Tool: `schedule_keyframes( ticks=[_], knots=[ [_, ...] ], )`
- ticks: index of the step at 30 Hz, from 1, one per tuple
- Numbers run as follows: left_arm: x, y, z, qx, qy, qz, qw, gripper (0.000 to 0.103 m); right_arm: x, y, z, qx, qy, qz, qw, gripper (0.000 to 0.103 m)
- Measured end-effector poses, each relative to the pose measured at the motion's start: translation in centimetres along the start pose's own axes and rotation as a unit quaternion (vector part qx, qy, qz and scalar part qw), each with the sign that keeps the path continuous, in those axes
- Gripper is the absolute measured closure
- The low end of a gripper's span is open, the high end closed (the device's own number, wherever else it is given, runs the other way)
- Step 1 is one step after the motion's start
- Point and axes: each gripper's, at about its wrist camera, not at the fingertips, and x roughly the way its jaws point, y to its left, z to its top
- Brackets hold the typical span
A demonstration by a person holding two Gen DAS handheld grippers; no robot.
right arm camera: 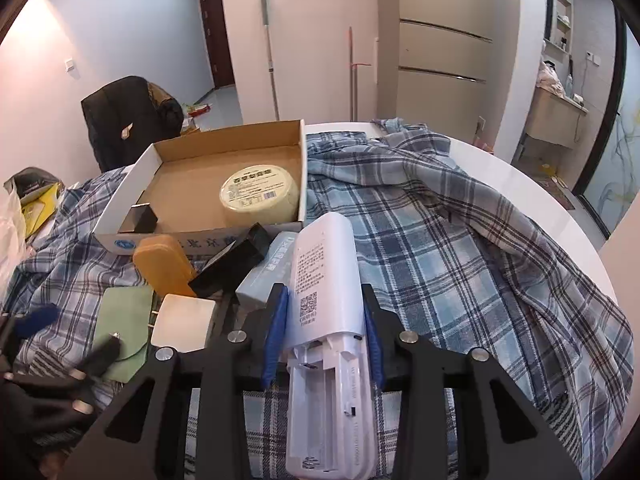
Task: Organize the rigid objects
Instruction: 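Grasp the green pouch with the left tool while the right tool lifts the remote, then carry the green pouch and white remote toward the box with both tools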
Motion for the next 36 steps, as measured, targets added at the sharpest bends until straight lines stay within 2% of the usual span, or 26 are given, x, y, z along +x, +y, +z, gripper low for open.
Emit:
schedule_keyframes(
  ticks=[5,8,11,12,14,20,24,26,28,36],
  knots=[
    [1.8,-0.3,0.4,-0.003,0.042,0.003,0.9991,0.000,0.8,0.2,-0.4,-0.005,0.025,0.017,1.000,0.075],
    [3.1,-0.2,0.5,-0.008,0.064,0.020,0.9977,0.001,1.2,0.2,-0.6,-0.001,0.042,0.038,0.998,0.080],
    [3.4,-0.1,0.5,-0.008,0.069,0.019,0.9974,0.015,1.9,0.3,-0.8,0.001,0.062,0.059,0.996,0.081],
    [3.2,0.0,0.5,-0.012,0.066,0.009,0.9977,0.029,2.0,0.1,-0.9,0.005,0.067,0.069,0.995,0.081],
    [2.8,0.2,0.5,-0.019,0.060,0.006,0.9980,0.029,2.2,0.0,-0.8,0.010,0.073,0.085,0.994,0.081],
    [-0.6,1.8,0.7,-0.028,-0.002,-0.002,0.9996,0.029,2.6,-0.2,-0.9,0.022,0.083,0.112,0.990,0.081],
    [-4.5,2.9,1.4,-0.048,-0.068,-0.017,0.9964,0.029,3.1,-0.3,-0.9,0.035,0.100,0.139,0.985,0.081],
    [-5.9,3.0,1.7,-0.048,-0.095,-0.016,0.9942,0.029,3.0,-0.2,-0.9,0.029,0.097,0.135,0.986,0.081],
    [-7.0,2.9,1.9,-0.046,-0.120,-0.012,0.9916,0.029,2.4,-0.3,-0.8,0.025,0.086,0.124,0.988,0.086],
    [-7.6,2.5,0.8,-0.039,-0.129,-0.024,0.9906,0.029,-0.1,0.2,-2.2,-0.010,0.076,0.096,0.992,0.087]
  ],
)
